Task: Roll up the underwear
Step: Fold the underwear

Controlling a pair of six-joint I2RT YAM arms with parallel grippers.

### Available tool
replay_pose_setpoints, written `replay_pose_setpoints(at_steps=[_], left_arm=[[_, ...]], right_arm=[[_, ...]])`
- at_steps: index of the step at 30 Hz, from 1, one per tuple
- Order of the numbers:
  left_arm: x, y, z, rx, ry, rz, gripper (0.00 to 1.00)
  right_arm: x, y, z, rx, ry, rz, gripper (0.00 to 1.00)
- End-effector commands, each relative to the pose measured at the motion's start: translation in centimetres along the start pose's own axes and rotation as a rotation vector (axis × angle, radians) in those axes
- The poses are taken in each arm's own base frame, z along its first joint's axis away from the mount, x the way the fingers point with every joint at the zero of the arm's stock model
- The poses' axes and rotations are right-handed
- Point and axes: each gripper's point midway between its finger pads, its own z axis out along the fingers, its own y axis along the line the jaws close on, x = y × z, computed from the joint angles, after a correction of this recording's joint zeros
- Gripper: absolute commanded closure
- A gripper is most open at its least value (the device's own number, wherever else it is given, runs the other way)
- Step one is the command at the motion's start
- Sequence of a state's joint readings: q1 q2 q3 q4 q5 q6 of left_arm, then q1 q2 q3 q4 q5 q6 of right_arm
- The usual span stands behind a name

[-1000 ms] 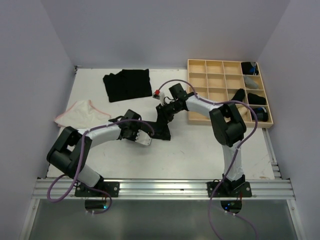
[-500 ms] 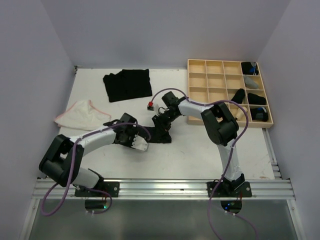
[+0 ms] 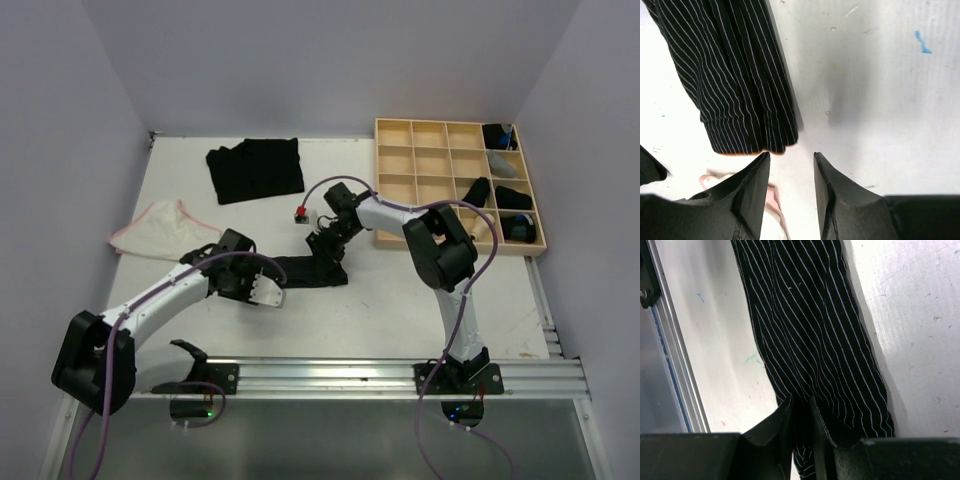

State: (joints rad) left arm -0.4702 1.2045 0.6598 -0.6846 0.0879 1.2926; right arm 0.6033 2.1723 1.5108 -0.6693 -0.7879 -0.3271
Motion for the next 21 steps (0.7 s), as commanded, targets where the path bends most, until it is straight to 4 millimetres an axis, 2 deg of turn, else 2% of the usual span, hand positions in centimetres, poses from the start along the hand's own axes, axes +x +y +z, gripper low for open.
replay_pose_setpoints(at_steps=[1, 3, 7, 8, 10, 11, 12, 13, 15, 18, 19, 21], left_arm=[[-0.9, -0.4, -2.3, 0.007, -0.061, -0.015, 0.56], [-1.2, -0.8, -3.2, 0.019, -0.087, -0.026, 0.58], [-1.4, 0.4, -4.9, -0.020, -0.159, -0.134, 0.62], [-1.7, 1.7, -5.7, -0.046, -0.184, -0.162, 0.64], [-2.2, 2.7, -5.8, -0.023, -0.254, -0.305, 0.67], [-2.8, 3.8, -6.4, -0.025, -0.288, -0.339, 0.68], [-3.3, 4.2, -6.5, -0.008, -0.317, -0.401, 0.69], [-4.1, 4.4, -6.0, 0.033, -0.363, -0.437, 0.69], [-4.8, 6.1, -5.7, 0.007, -0.408, -0.528, 0.69], [-5.1, 8.2, -4.3, -0.006, -0.433, -0.630, 0.69], [-4.9, 8.3, -3.3, 0.011, -0.422, -0.661, 0.71], [-4.8, 9.7, -2.5, -0.025, -0.434, -0.702, 0.71]], right_arm=[[2.9, -2.5, -0.5, 0.114, 0.118, -0.022, 0.76], [2.7, -2.5, -0.7, 0.124, 0.116, -0.043, 0.76], [2.4, -2.4, -1.0, 0.121, 0.122, -0.073, 0.74], [1.9, -1.8, -1.3, 0.108, 0.106, -0.082, 0.74], [1.1, -1.0, -2.0, 0.104, 0.076, -0.096, 0.70], [0.6, -0.5, -2.3, 0.099, 0.055, -0.104, 0.68], [-0.5, 0.7, -3.3, 0.086, 0.013, -0.123, 0.67], [-1.3, 1.2, -3.9, 0.088, -0.018, -0.115, 0.65], [-3.0, 2.9, -5.6, 0.086, -0.089, -0.130, 0.65], [-4.9, 3.7, -7.3, 0.114, -0.172, -0.067, 0.64], [-4.9, 3.7, -7.3, 0.121, -0.173, -0.058, 0.64], [-4.5, 3.2, -7.2, 0.144, -0.161, -0.007, 0.65]])
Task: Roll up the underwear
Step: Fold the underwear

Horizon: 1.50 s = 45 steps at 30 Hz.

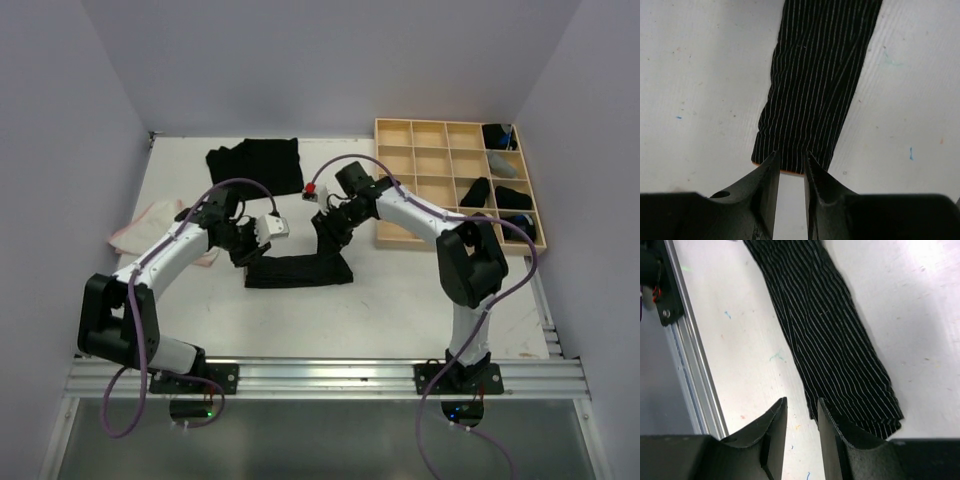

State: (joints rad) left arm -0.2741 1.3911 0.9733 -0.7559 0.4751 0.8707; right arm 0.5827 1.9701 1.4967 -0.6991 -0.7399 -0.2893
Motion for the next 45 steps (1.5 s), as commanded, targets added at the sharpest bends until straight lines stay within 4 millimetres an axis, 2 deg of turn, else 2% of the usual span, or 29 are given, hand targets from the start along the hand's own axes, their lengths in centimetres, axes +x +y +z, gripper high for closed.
replay_pose_setpoints(at_steps=[1, 3, 6, 8, 10, 11, 13, 14, 17, 18, 20, 21, 22, 24, 27, 28, 30, 31, 32, 33, 34, 35, 37, 38, 40, 41, 43, 44, 45], left_arm=[[-2.4, 2.7, 1.5, -0.060, -0.105, -0.131, 0.71], [-1.9, 3.3, 2.3, -0.070, -0.089, -0.147, 0.72], [0.3, 2.3, 3.6, -0.020, -0.015, -0.128, 0.77], [2.4, 0.2, 3.9, 0.043, 0.037, -0.093, 0.80], [3.6, -1.2, 3.6, 0.071, 0.069, -0.070, 0.84], [5.1, -2.7, 3.6, 0.110, 0.104, -0.054, 0.85], [6.1, -3.8, 3.2, 0.112, 0.125, -0.038, 0.89], [7.3, -5.1, 3.2, 0.146, 0.151, -0.037, 0.89], [7.7, -6.7, 2.6, 0.182, 0.146, -0.028, 0.90], [7.8, -7.2, 2.6, 0.191, 0.145, -0.031, 0.90], [7.0, -7.7, 2.2, 0.203, 0.104, -0.030, 0.88], [6.2, -7.6, 1.8, 0.187, 0.076, -0.024, 0.85], [5.2, -7.9, 1.6, 0.193, 0.030, -0.022, 0.72], [3.0, -7.7, 0.7, 0.156, -0.058, -0.026, 0.64], [-1.1, -6.9, -0.9, 0.070, -0.181, -0.030, 0.56], [-2.9, -5.6, -1.8, 0.012, -0.226, -0.016, 0.56], [-4.3, -4.6, -3.2, -0.069, -0.262, -0.079, 0.55], [-4.4, -3.6, -3.7, -0.125, -0.245, -0.093, 0.55], [-4.5, -3.0, -4.1, -0.157, -0.236, -0.126, 0.55], [-3.5, -1.9, -3.9, -0.215, -0.171, -0.157, 0.57], [-2.7, -2.1, -3.6, -0.209, -0.125, -0.174, 0.59], [-2.0, -2.2, -3.1, -0.203, -0.083, -0.179, 0.62], [-0.7, -2.5, -1.8, -0.202, -0.006, -0.189, 0.66], [0.1, -3.0, -1.2, -0.191, 0.018, -0.193, 0.66], [0.3, -3.3, -0.4, -0.204, 0.030, -0.166, 0.64], [0.7, -3.4, -0.1, -0.211, 0.044, -0.159, 0.63], [1.5, -4.3, 0.7, -0.195, 0.086, -0.134, 0.62], [1.7, -4.5, 0.9, -0.193, 0.100, -0.134, 0.62], [2.3, -4.7, 1.2, -0.180, 0.122, -0.140, 0.62]], right_arm=[[-0.9, -0.9, -0.9, 0.085, -0.026, 0.075, 0.65], [0.5, -1.7, -0.1, 0.102, 0.035, 0.121, 0.65], [3.1, -3.3, 1.8, 0.108, 0.134, 0.194, 0.67], [5.0, -4.4, 3.5, 0.114, 0.195, 0.232, 0.67], [5.4, -5.3, 4.4, 0.132, 0.220, 0.240, 0.68], [6.4, -6.2, 5.2, 0.148, 0.255, 0.250, 0.68], [5.3, -7.3, 5.6, 0.172, 0.241, 0.235, 0.69], [5.5, -8.0, 6.3, 0.176, 0.255, 0.233, 0.69], [2.3, -9.6, 6.4, 0.210, 0.202, 0.161, 0.70], [0.5, -10.3, 6.5, 0.219, 0.170, 0.123, 0.71], [-1.7, -10.3, 6.7, 0.202, 0.125, 0.082, 0.71], [-3.7, -10.3, 6.8, 0.191, 0.092, 0.027, 0.70], [-5.1, -9.7, 6.8, 0.165, 0.062, -0.002, 0.69], [-8.4, -8.4, 6.6, 0.139, -0.015, -0.095, 0.66], [-12.8, -6.7, 4.7, 0.134, -0.153, -0.154, 0.63], [-14.8, -5.5, 2.4, 0.155, -0.210, -0.184, 0.63], [-16.3, -5.5, -0.3, 0.195, -0.299, -0.171, 0.63], [-17.7, -3.8, -3.2, 0.212, -0.367, -0.193, 0.62], [-16.3, -4.1, -3.8, 0.228, -0.366, -0.156, 0.62], [-16.3, -3.6, -4.7, 0.241, -0.388, -0.136, 0.62], [-15.8, -3.1, -5.2, 0.253, -0.388, -0.115, 0.63], [-14.1, -2.2, -5.7, 0.253, -0.377, -0.075, 0.68], [-11.9, -1.3, -5.2, 0.223, -0.358, 0.075, 0.73], [-9.0, -1.0, -3.8, 0.187, -0.314, 0.199, 0.76], [-6.2, -0.1, -1.9, 0.108, -0.265, 0.335, 0.80], [-3.0, -0.2, -0.2, 0.081, -0.202, 0.435, 0.83], [-1.4, 0.5, 2.0, -0.009, -0.190, 0.580, 0.84], [0.6, 0.4, 3.1, -0.023, -0.164, 0.646, 0.86], [0.5, 0.1, 4.0, -0.038, -0.185, 0.689, 0.87]])
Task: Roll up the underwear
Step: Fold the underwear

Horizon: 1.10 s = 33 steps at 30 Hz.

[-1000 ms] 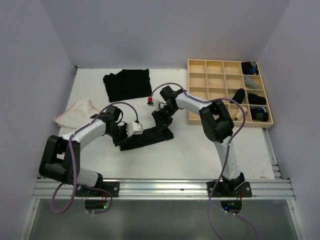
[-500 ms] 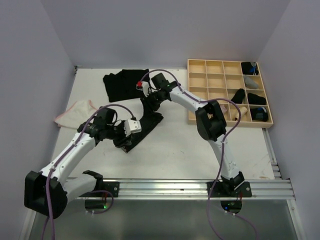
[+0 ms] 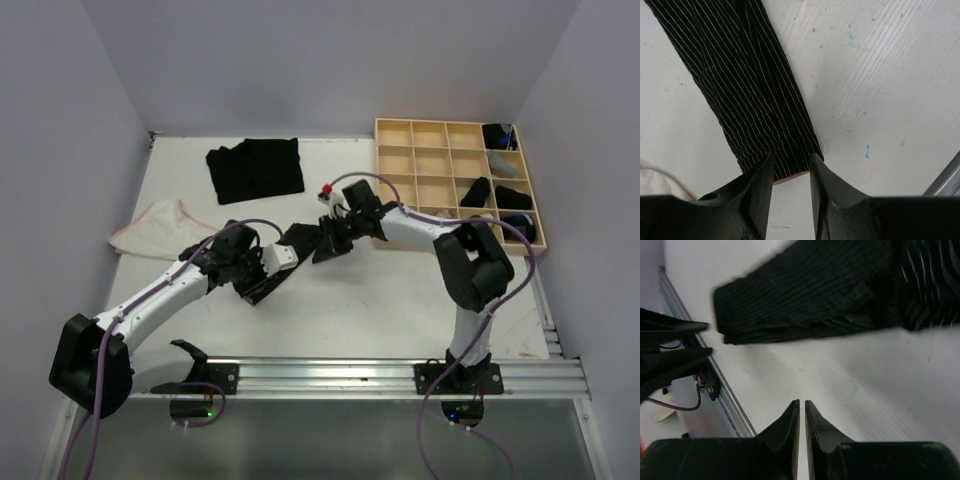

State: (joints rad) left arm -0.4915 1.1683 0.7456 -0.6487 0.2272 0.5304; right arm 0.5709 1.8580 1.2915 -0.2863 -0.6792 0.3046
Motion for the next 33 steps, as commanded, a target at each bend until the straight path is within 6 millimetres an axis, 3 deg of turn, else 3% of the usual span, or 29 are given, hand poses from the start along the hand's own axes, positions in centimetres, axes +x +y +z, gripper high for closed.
replay_pose_setpoints(at_steps=[1, 4, 6, 13, 16, 20, 22, 24, 26, 27, 28, 29, 33], left_arm=[[0.9, 0.4, 0.6, -0.043, 0.053, -0.019, 0.62], [1.6, 0.5, 0.8, -0.053, 0.084, -0.014, 0.63], [1.7, 0.6, 0.9, -0.057, 0.093, -0.017, 0.64], [1.6, 0.8, 0.8, -0.082, 0.081, -0.033, 0.64], [0.5, 2.1, 0.1, -0.135, 0.049, -0.069, 0.64], [0.7, 4.7, -0.4, -0.200, 0.080, -0.145, 0.68], [0.5, 6.5, -1.0, -0.242, 0.068, -0.182, 0.68], [2.1, 8.6, -1.3, -0.289, 0.113, -0.245, 0.69], [3.3, 9.4, -1.0, -0.301, 0.161, -0.248, 0.70], [3.4, 9.3, -0.5, -0.285, 0.163, -0.238, 0.70], [3.8, 9.1, -0.1, -0.270, 0.179, -0.229, 0.70], [4.2, 8.5, 0.9, -0.229, 0.203, -0.237, 0.72], [4.4, 6.9, 3.0, -0.116, 0.207, -0.238, 0.74]], right_arm=[[4.7, -1.4, 3.7, -0.042, 0.085, 0.320, 0.87], [4.3, -2.7, 5.3, 0.005, 0.054, 0.298, 0.87], [3.0, -3.2, 6.2, 0.010, 0.019, 0.288, 0.87], [0.9, -7.6, 9.0, 0.161, -0.053, 0.320, 0.87], [-1.2, -9.0, 10.1, 0.195, -0.097, 0.286, 0.86], [-6.2, -10.4, 11.1, 0.199, -0.171, 0.161, 0.85], [-7.5, -10.4, 10.8, 0.194, -0.172, 0.120, 0.85], [-8.6, -8.8, 9.4, 0.161, -0.185, 0.081, 0.85], [-7.6, -7.7, 8.3, 0.135, -0.167, 0.058, 0.84], [-8.4, -5.9, 6.6, 0.114, -0.192, 0.032, 0.84], [-7.9, -5.1, 6.0, 0.094, -0.184, 0.031, 0.83], [-6.5, -4.9, 5.6, 0.088, -0.164, 0.054, 0.83], [-4.0, -2.2, 4.1, 0.008, -0.138, 0.103, 0.83]])
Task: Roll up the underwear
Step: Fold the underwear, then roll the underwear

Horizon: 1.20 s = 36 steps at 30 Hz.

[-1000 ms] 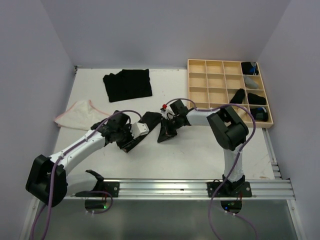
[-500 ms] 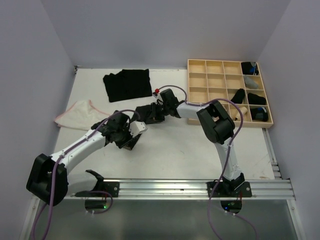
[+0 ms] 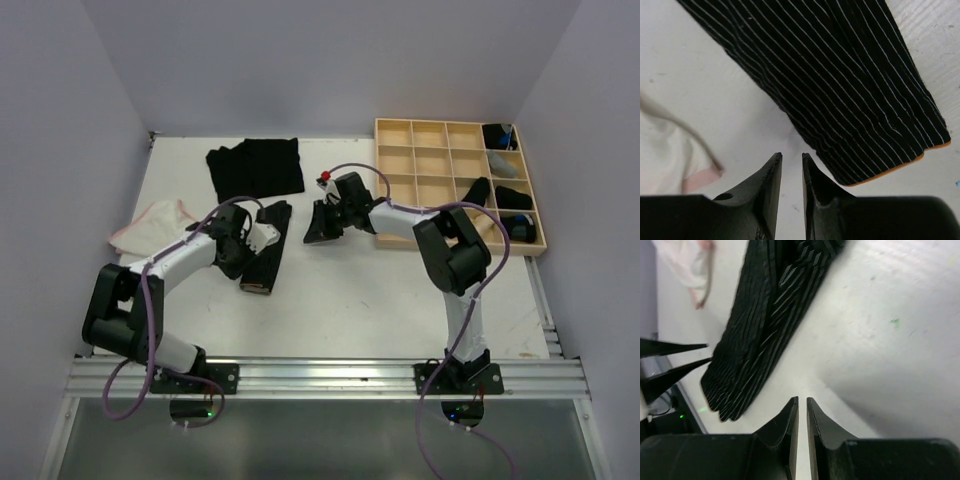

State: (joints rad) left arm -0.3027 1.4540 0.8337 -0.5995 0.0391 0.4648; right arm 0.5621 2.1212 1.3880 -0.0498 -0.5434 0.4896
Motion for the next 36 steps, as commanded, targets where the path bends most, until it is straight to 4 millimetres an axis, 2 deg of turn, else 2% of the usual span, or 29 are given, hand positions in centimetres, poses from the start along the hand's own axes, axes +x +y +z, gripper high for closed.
replay_pose_setpoints(at_steps=[1, 2, 6, 8, 10, 13, 15, 16, 17, 19, 20, 23, 29, 36], left_arm=[[-1.1, -0.8, 0.5, 0.052, -0.033, 0.030, 0.74], [-1.5, -1.7, 0.7, 0.066, -0.029, 0.059, 0.74], [-2.7, -3.4, 0.5, 0.058, -0.037, 0.114, 0.74], [-3.4, -3.1, 0.0, 0.031, -0.056, 0.101, 0.74], [-3.8, -1.8, -0.8, -0.047, -0.073, 0.074, 0.73], [-6.1, -0.3, -3.7, -0.126, -0.181, 0.042, 0.70], [-7.8, -0.7, -5.2, -0.090, -0.236, 0.015, 0.69], [-8.5, -1.5, -5.7, -0.041, -0.258, 0.014, 0.70], [-8.9, -3.0, -6.0, 0.044, -0.273, 0.020, 0.69], [-9.8, -4.1, -6.4, 0.089, -0.285, 0.008, 0.56], [-10.2, -4.5, -6.2, 0.088, -0.286, -0.028, 0.55], [-9.7, -6.1, -5.0, 0.149, -0.231, -0.041, 0.54], [-9.0, -7.4, -3.9, 0.140, -0.183, -0.074, 0.53], [-7.9, -8.7, -3.2, 0.125, -0.134, -0.043, 0.53]], right_arm=[[0.1, 4.7, -3.0, -0.115, -0.016, -0.038, 0.84], [1.3, 4.4, -3.1, -0.113, 0.015, -0.016, 0.84], [3.3, 4.0, -3.7, -0.117, 0.049, -0.013, 0.85], [3.8, 4.3, -4.0, -0.133, 0.059, 0.001, 0.86], [4.1, 5.4, -4.4, -0.184, 0.057, 0.024, 0.86], [4.8, 6.7, -4.5, -0.265, 0.047, 0.119, 0.86], [4.7, 7.4, -4.2, -0.313, 0.043, 0.130, 0.86], [4.4, 8.0, -4.1, -0.345, 0.032, 0.159, 0.86], [4.6, 7.7, -3.6, -0.354, 0.038, 0.189, 0.86], [4.2, 8.5, -3.5, -0.408, 0.027, 0.232, 0.86], [4.5, 8.6, -3.0, -0.416, 0.034, 0.252, 0.85], [4.4, 9.9, -2.6, -0.464, 0.035, 0.298, 0.85], [7.7, 10.3, -0.5, -0.413, 0.119, 0.325, 0.86], [9.6, 8.1, 0.6, -0.287, 0.162, 0.300, 0.89]])
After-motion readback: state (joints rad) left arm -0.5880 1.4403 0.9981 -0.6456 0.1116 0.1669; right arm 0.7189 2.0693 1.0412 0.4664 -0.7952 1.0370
